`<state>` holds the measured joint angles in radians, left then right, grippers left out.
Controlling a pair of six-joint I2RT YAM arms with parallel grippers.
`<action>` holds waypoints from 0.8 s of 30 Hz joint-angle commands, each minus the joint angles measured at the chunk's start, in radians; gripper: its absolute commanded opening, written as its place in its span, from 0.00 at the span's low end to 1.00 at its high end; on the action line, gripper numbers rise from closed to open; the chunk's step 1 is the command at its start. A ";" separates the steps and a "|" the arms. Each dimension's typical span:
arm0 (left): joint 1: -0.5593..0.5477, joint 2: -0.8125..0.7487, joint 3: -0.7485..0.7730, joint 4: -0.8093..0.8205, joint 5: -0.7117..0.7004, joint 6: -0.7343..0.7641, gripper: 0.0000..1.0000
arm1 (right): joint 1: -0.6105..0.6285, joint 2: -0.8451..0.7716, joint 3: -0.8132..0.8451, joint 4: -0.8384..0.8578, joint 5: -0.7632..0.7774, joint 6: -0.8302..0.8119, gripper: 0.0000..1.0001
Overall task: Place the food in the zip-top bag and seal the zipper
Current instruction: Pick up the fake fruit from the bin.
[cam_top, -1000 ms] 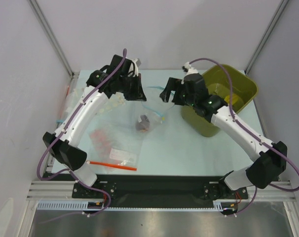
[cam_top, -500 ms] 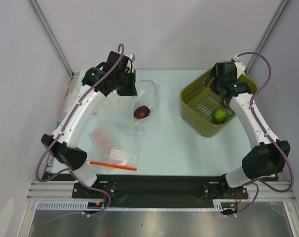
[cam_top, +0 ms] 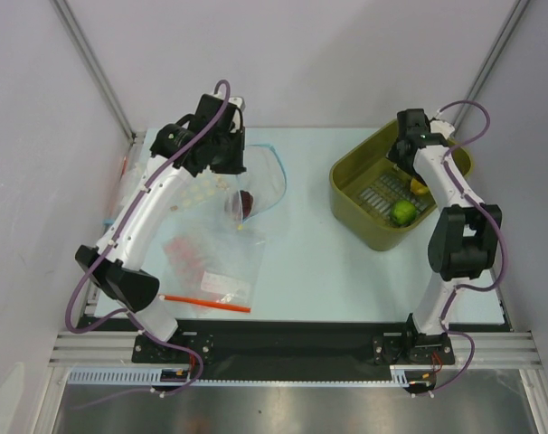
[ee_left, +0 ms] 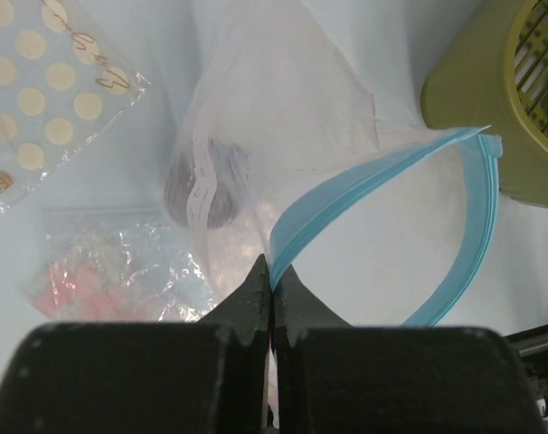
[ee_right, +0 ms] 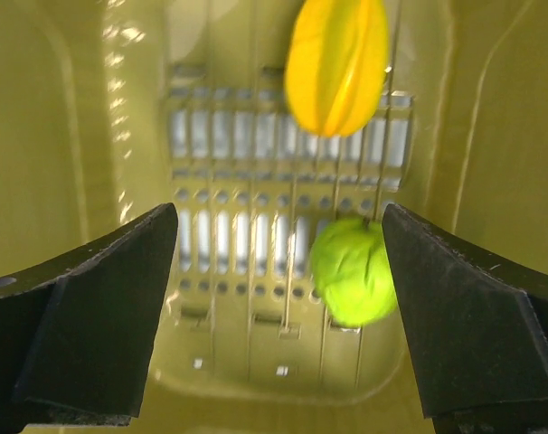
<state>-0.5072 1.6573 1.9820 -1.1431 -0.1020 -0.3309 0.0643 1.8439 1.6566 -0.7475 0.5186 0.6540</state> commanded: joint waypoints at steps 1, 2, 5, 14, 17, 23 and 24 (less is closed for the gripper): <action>0.006 -0.001 -0.031 0.065 0.025 0.030 0.00 | -0.030 0.060 0.072 -0.013 0.064 -0.004 1.00; 0.006 -0.001 -0.046 0.091 0.031 0.030 0.00 | -0.037 0.075 0.090 -0.013 0.066 -0.005 1.00; 0.007 0.002 -0.104 0.134 0.057 0.035 0.00 | -0.053 0.135 0.130 -0.024 0.069 -0.016 1.00; 0.007 0.019 -0.173 0.175 0.094 0.035 0.00 | -0.096 0.255 0.187 -0.062 0.075 -0.005 1.00; 0.006 0.021 -0.181 0.180 0.094 0.036 0.00 | -0.100 0.284 0.192 -0.065 0.096 -0.002 1.00; 0.006 0.022 -0.183 0.180 0.094 0.038 0.00 | -0.119 0.328 0.190 -0.030 0.107 -0.013 0.99; 0.007 0.024 -0.183 0.180 0.094 0.036 0.00 | -0.127 0.334 0.192 -0.029 0.106 -0.016 0.98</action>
<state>-0.5072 1.6817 1.7988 -0.9943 -0.0204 -0.3126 -0.0494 2.1578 1.8057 -0.7929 0.5777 0.6411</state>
